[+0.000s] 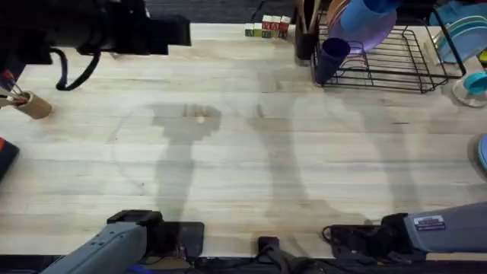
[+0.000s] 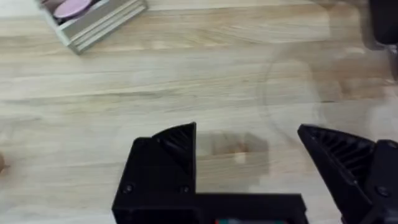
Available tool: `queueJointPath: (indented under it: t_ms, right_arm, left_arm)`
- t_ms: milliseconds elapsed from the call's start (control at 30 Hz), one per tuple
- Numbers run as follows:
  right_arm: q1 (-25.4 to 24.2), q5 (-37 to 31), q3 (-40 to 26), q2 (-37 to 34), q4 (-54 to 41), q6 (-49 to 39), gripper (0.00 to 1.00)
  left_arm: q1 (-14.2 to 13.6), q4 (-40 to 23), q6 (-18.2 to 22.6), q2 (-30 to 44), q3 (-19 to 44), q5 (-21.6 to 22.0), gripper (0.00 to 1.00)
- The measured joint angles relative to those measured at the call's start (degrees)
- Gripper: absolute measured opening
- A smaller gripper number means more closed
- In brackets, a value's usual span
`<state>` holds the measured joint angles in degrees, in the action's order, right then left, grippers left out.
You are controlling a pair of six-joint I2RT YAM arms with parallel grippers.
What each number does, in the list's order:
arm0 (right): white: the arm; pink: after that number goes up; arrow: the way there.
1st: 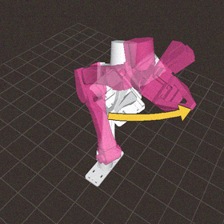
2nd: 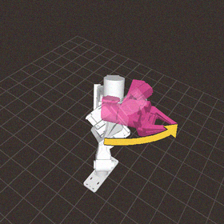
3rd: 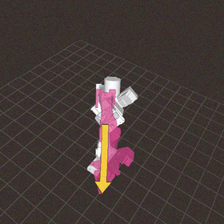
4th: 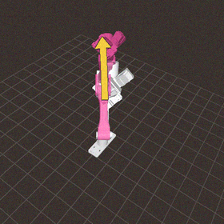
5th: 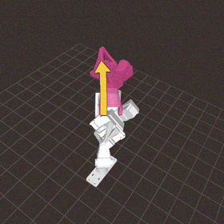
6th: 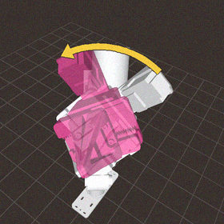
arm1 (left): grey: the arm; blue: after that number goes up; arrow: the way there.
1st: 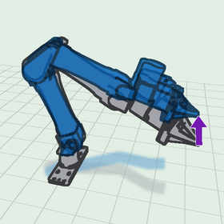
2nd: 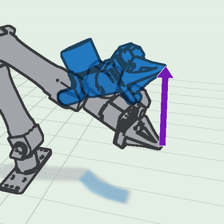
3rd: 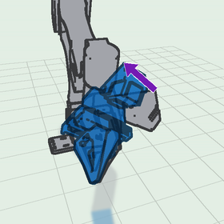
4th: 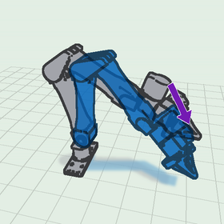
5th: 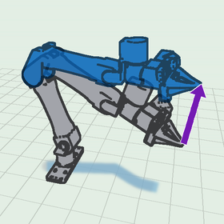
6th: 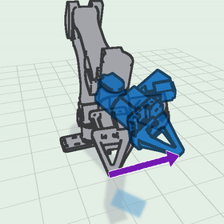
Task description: Pick up the cup on the table and put them onto the rack.
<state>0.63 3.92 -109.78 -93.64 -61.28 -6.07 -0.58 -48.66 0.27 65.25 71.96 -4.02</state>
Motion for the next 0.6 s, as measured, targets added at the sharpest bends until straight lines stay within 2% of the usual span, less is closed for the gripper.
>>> queueJointPath:
  t_ms: [300,600]
  right_arm:
    - [-0.18,-0.01,0.00,-4.01,1.16,-0.02,0.030]
    - [-0.80,-0.01,0.00,-6.49,2.95,-0.37,0.031]
  left_arm:
    - [-4.55,0.00,0.00,0.00,0.00,-5.25,0.993]
    - [-8.50,0.00,0.00,0.00,0.00,-6.33,0.993]
